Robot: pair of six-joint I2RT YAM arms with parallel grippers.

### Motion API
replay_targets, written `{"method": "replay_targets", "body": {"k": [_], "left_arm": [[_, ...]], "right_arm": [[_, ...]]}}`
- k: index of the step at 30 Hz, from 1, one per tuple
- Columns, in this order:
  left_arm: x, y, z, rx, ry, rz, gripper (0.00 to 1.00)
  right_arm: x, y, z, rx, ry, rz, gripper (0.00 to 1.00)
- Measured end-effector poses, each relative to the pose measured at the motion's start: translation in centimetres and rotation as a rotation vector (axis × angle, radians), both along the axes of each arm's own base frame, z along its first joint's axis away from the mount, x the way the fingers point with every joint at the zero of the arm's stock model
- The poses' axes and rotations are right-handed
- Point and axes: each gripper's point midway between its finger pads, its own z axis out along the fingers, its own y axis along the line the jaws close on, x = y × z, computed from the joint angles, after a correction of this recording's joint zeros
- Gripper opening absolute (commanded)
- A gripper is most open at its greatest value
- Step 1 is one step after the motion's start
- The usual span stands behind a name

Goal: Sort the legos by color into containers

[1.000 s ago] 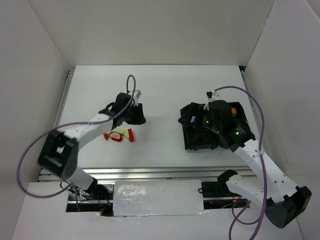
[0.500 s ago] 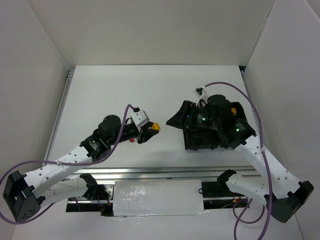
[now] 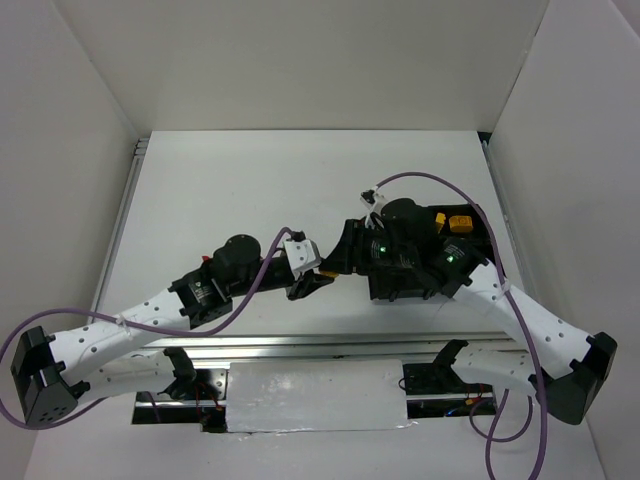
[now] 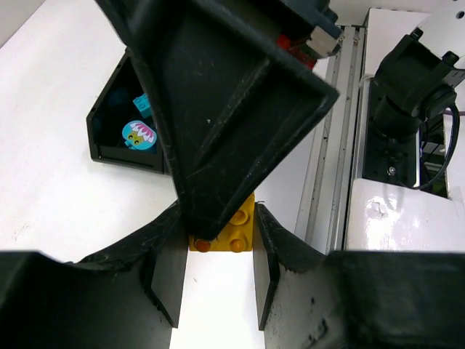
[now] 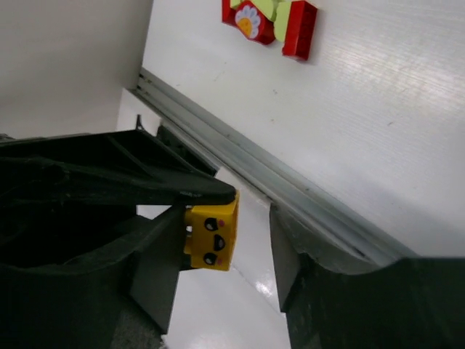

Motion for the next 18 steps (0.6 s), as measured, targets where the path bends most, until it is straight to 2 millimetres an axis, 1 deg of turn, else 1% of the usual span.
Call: {"method": "replay_targets", "body": {"k": [1,2,4,6,8,9,10,12,13,14,15,16,18], "left_arm": [[0.0,0.0,0.1,-0.001,-0.001,-0.001,0.0],[0.0,0.0,0.0,0.001,0.0,0.0,0.0],[-0.1,-0.1,-0.3,0.011,-0.001,-0.002,0.0],[0.1,-0.1,-0.4,0.02,-0.01,0.007,0.0],[0.1,-0.1,-0.5,0.029,-0.007,0.015,0.13],[0.3,-0.1,-0.5,0.033,-0.007,0.023,0.13],[0.4,-0.1,-0.6,0.038,-0.007,0.03,0.1],[0.6,0.0,-0.6,0.049,-0.003,0.046,0.16],[0.7,0.0,-0.6,0.054,-0.002,0.054,0.32],[0.8,0.1,-0.7,0.059,-0.001,0.061,0.46],[0.8,0.1,-0.8,0.064,0.0,0.068,0.67],[1.0,0.2,-0.8,0.066,-0.004,0.08,0.99],[1.7,0.3,-0.6,0.058,-0.012,0.119,0.99]], "right_arm": [[0.0,0.0,0.0,0.0,-0.001,0.002,0.46],[-0.2,0.2,0.1,0.007,0.003,0.01,0.26],[-0.3,0.5,0.3,0.013,-0.005,0.023,0.04],[-0.4,0.6,0.3,0.016,0.002,0.027,0.01],[-0.4,0.7,0.1,0.014,0.004,0.033,0.0],[-0.4,0.7,0.2,0.015,0.002,0.034,0.0],[-0.4,0.7,0.2,0.015,-0.001,0.035,0.0],[-0.3,0.7,0.1,0.018,-0.006,0.039,0.0],[-0.3,0.8,0.1,0.02,-0.01,0.041,0.0],[-0.2,0.8,0.0,0.023,-0.011,0.041,0.0],[-0.1,0.8,0.0,0.026,-0.013,0.042,0.0],[-0.2,0.9,0.0,0.031,-0.011,0.05,0.0],[-1.0,1.3,0.0,0.046,0.001,0.087,0.0]]}}
